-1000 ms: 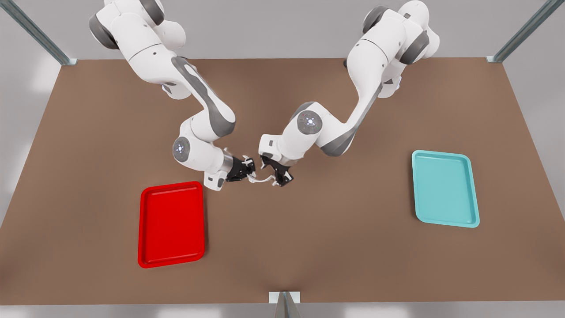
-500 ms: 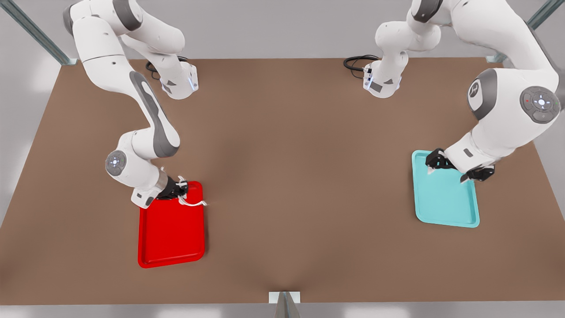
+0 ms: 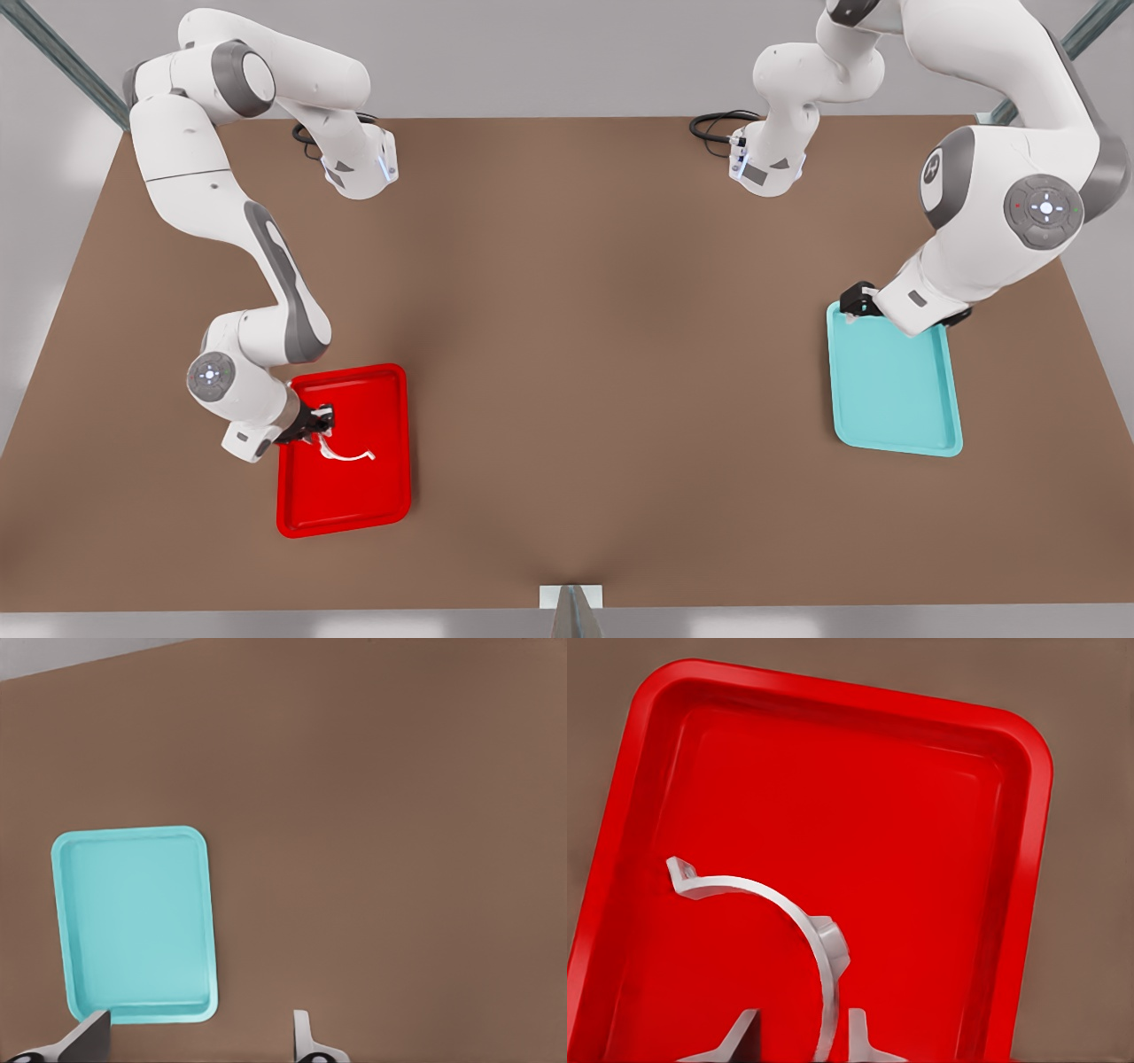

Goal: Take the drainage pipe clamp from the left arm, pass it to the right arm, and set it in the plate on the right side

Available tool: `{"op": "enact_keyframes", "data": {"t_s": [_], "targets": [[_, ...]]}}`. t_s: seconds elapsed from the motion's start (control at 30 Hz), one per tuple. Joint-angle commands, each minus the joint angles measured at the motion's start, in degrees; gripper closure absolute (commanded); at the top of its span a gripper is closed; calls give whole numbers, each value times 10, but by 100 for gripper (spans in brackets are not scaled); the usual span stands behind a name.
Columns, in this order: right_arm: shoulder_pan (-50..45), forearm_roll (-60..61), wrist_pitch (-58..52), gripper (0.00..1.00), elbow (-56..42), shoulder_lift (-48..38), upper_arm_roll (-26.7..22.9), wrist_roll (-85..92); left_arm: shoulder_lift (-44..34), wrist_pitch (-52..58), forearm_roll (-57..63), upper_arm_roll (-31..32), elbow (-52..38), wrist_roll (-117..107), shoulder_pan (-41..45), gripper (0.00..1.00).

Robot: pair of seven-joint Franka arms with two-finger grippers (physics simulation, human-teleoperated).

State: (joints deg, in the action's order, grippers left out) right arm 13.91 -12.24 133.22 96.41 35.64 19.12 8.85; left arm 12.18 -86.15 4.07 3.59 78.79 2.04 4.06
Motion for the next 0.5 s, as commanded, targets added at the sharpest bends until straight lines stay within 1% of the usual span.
{"op": "enact_keyframes", "data": {"t_s": [0.0, 0.07, 0.1, 0.13, 0.17, 0.2, 0.23, 0.27, 0.3, 0.33, 0.4, 0.47], "targets": [[1, 14, -2, 0, 0, 2, 0, -12, -1, 1, 1, 0, 0, -85, 1, 0], [-5, 14, -9, 0, -8, -2, 1, -11, -3, 2, 1, 0, 0, -85, 1, 0], [-4, 14, -74, 0, -44, -32, 8, -8, -8, 3, 1, 0, 0, -84, 0, 0], [-3, 16, -174, 0, -104, -53, 10, -4, -9, 5, 1, 0, 0, -83, 1, 0], [-2, 18, -264, 0, -166, -72, 32, -2, -10, 5, 1, 1, 0, -83, 2, 0], [-2, 20, -317, 0, -200, -110, 47, -7, -11, 5, 1, 2, 0, -79, 2, 0], [25, 57, -377, 0, -201, -166, 45, 3, -14, 6, 1, 3, 0, -78, 2, 0], [38, 81, -424, 0, -206, -182, 50, -3, -15, 6, 1, 3, 0, -78, 2, 0], [7, 71, -449, 0, -213, -217, 17, -14, -15, 6, 1, 3, 0, -78, 3, 0], [-165, 69, -453, 0, -166, -277, -164, -61, -17, 6, 1, 3, 0, -78, 4, 0], [-173, 84, -446, 0, -173, -255, -164, -81, -17, 6, 1, 3, 0, -79, 5, 0], [-156, 96, -459, 0, -168, -267, -164, -80, -17, 5, 1, 3, 0, -80, 6, 0]]}}
